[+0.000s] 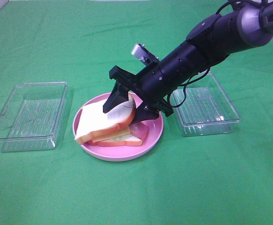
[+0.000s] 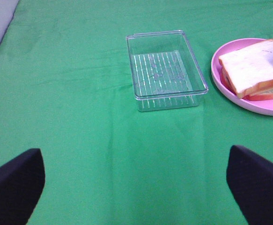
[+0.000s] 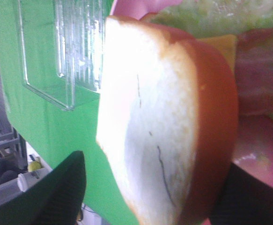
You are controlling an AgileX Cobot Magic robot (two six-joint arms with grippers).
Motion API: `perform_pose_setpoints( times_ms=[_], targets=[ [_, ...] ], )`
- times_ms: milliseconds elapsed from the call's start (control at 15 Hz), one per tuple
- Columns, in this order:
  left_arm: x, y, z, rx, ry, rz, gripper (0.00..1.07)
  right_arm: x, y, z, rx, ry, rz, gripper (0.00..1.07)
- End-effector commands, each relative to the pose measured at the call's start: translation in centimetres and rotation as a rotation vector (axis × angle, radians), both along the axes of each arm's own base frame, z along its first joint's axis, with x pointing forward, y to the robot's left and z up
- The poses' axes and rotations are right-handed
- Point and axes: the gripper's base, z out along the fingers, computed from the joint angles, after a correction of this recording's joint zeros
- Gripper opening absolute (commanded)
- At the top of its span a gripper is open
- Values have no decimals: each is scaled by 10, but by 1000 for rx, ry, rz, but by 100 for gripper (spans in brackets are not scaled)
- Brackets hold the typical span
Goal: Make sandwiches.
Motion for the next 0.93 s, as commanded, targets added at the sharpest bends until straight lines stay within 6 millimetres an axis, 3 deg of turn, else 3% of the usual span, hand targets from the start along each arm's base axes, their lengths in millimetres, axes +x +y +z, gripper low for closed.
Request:
perform_pose_setpoints(
  times_ms=[67,200,467,667,800,867,933],
  targets=[
    [-1,-1,1,-15,-26,-7,100,-1,-9,17,-93,-60,27,67],
    [-1,-1,1,-15,-26,-7,100,-2,-18,34,-175,-117,21,70],
    [-1,-1,1,-15,-26,-7,100,-7,-39,67,-345,-213,8,89],
    [-1,-1,1,-15,-26,-7,100,-17,-67,100,-549,-282,0,91],
    [-1,-1,1,-15,-26,-7,100,-16,-96,119,-626,-305,-68,91],
    [-1,-1,1,-15,-26,-7,100,-10,-139,128,-660,-255,-160,91],
    [-1,-1,1,-15,-26,-7,100,-7,-162,128,-689,-219,-186,91]
  ],
)
